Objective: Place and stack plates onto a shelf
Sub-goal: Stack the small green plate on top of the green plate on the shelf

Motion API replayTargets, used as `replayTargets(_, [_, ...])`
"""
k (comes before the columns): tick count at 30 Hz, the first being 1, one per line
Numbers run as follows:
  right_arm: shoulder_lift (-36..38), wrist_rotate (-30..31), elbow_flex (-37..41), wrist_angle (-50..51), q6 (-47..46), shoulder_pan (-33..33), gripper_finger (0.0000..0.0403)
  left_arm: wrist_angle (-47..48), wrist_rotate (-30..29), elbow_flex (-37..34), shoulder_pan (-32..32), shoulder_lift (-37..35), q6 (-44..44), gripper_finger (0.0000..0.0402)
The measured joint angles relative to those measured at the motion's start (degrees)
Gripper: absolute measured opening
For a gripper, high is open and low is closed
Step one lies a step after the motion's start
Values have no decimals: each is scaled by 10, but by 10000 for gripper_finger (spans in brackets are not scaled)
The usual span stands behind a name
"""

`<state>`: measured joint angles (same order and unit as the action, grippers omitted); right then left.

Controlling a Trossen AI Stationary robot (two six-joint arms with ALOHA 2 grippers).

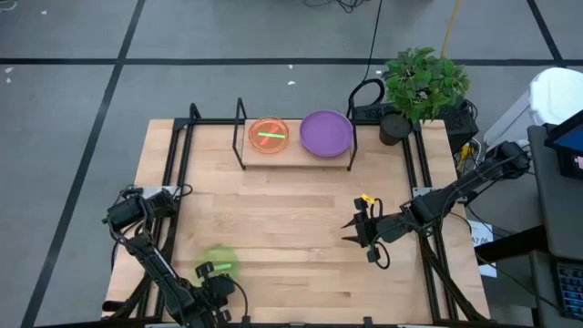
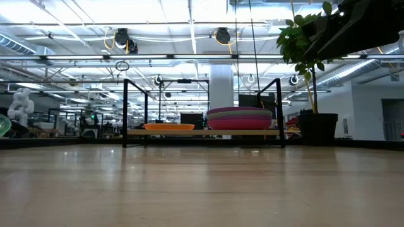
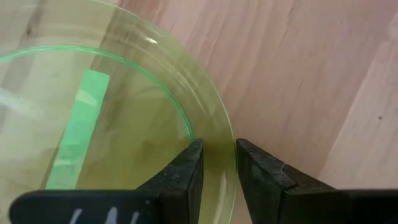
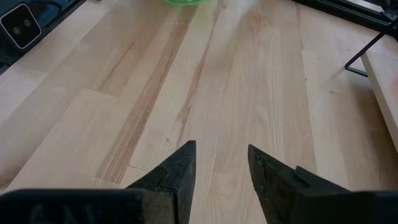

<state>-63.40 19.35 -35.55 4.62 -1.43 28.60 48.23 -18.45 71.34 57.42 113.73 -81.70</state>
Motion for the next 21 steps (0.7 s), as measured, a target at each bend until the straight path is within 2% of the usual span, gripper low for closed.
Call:
replayTargets(7, [0, 0, 0, 0, 1, 0, 128, 15, 3, 7, 0, 1, 0, 99])
replayTargets(13, [0, 0, 0, -1, 2, 0, 128, 103, 3, 37, -5, 6, 5, 99])
replayTargets(21, [0, 0, 0, -1, 2, 0, 128, 111, 8, 39, -6, 4, 6, 99])
